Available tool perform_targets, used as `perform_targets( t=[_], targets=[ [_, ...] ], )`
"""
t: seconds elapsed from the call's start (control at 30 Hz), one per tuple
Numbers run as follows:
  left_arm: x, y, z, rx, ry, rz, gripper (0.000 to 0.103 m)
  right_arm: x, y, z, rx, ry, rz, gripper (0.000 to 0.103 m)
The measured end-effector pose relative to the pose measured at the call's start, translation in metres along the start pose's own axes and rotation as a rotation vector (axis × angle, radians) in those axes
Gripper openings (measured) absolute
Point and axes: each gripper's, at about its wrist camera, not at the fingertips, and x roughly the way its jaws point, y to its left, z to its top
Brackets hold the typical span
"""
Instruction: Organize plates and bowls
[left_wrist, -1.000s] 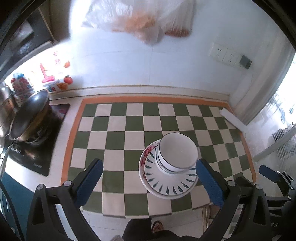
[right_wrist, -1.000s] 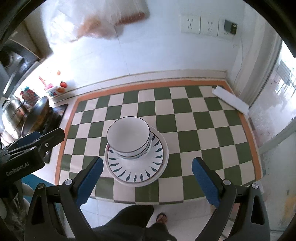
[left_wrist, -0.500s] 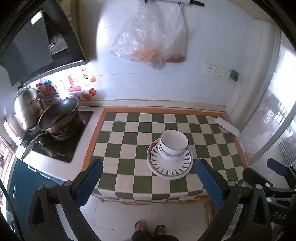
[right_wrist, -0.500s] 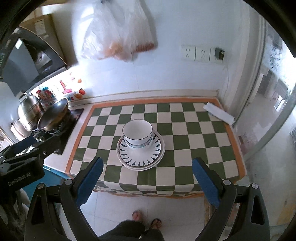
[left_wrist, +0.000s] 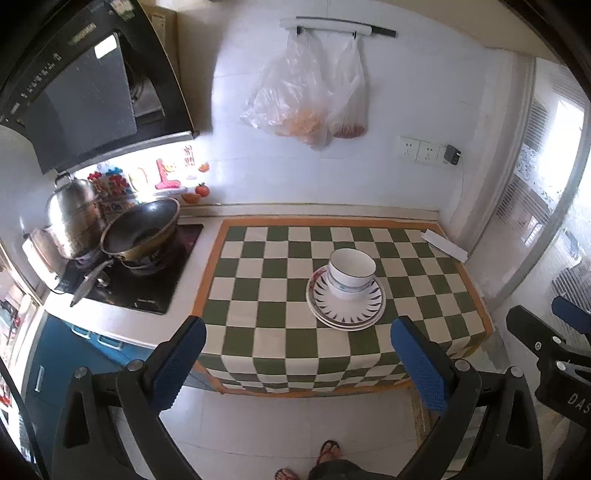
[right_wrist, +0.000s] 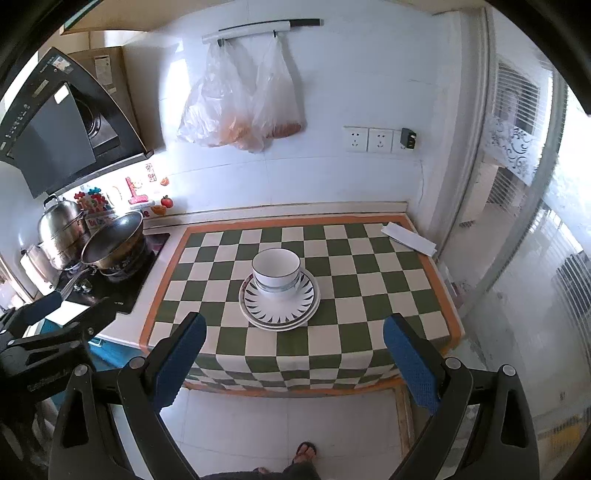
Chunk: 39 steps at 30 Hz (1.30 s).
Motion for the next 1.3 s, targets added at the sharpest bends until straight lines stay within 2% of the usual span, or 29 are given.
perform_targets(
  t=[0.47,1.3],
  targets=[
    [-0.031,0.011,-0.017,0.012,-0.037,-0.023,0.102,-0.034,0.015,-0.025,0.015,-0.015,-0.05,0.099],
    [-0.033,0.021,-0.017,0.006,-0.045,-0.023,0.103,-0.031,0.019,-0.019,0.017,-0.03,-0.075,0.099]
  ],
)
